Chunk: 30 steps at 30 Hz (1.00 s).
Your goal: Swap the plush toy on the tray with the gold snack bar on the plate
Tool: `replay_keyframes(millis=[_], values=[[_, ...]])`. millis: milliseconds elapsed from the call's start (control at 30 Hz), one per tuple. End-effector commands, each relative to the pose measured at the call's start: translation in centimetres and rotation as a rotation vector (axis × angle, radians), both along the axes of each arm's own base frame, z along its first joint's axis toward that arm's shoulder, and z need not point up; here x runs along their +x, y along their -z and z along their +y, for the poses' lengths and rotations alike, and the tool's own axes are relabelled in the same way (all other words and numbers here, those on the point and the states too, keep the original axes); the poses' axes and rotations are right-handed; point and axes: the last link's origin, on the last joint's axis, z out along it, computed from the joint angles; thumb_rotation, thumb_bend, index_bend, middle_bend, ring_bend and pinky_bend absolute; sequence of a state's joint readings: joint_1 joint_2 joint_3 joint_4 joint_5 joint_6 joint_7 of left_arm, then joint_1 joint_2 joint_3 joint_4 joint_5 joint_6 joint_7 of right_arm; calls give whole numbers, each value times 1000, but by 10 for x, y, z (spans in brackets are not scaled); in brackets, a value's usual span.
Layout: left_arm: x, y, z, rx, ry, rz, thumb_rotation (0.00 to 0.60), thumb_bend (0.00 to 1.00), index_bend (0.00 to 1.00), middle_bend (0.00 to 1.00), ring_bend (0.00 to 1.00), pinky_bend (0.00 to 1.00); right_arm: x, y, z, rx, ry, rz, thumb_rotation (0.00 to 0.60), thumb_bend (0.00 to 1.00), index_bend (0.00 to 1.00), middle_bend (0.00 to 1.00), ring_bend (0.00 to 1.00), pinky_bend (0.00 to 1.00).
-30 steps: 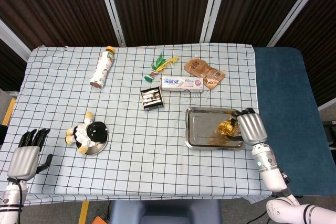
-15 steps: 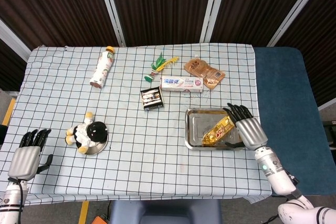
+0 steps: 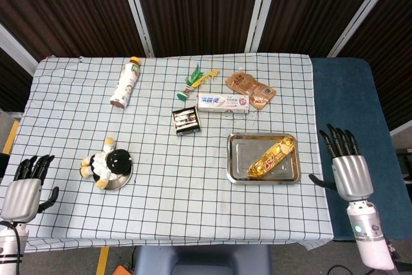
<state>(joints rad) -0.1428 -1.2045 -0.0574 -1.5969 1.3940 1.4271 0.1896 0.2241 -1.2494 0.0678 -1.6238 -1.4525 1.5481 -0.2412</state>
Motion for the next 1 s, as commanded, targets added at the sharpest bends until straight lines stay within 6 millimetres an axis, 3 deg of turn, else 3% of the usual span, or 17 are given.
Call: replay_keyframes(millis=[33, 167, 333, 567, 1000], values=[[2, -2, -2, 6, 9, 0, 600, 442, 83, 96, 0, 73, -10, -17, 25, -87, 86, 37, 600, 73, 0, 0, 0, 0], [3, -4, -3, 13, 14, -3, 600, 441, 83, 96, 0, 73, -22, -25, 42, -164, 150, 45, 600, 72, 0, 0, 0, 0], [2, -3, -4, 10, 6, 3, 600, 441, 84, 97, 0, 73, -41, -21, 40, -131, 168, -47, 600, 72, 0, 0, 0, 0], [-1, -1, -4, 0, -3, 13, 600, 441, 83, 96, 0, 73, -47, -18, 31, -55, 166, -50, 600, 72, 0, 0, 0, 0], [-1, 0, -4, -2, -13, 8, 600, 439, 83, 97, 0, 73, -46, -13, 35, -11, 169, -40, 600, 72, 0, 0, 0, 0]])
